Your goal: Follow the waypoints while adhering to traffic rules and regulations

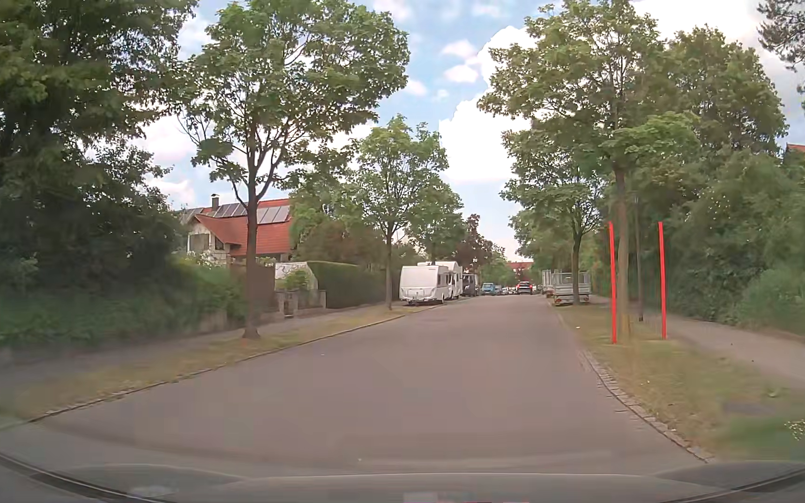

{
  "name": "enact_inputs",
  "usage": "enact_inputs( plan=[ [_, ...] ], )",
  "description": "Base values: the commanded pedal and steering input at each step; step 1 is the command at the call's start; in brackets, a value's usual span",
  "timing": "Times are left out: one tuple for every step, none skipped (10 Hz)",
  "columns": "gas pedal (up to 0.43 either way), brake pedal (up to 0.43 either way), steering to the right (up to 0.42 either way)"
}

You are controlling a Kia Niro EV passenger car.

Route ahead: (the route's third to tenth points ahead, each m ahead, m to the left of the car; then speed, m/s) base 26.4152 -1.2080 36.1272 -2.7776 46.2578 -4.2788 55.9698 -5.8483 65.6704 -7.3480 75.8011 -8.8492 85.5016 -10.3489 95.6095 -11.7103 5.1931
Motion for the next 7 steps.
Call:
enact_inputs(
  plan=[
    [0.150,0.018,0.105],
    [0.150,0.018,0.087],
    [0.150,0.018,0.067],
    [0.150,0.018,0.061],
    [0.150,0.018,0.058],
    [0.150,0.018,0.061],
    [0.150,0.018,0.062]
  ],
)
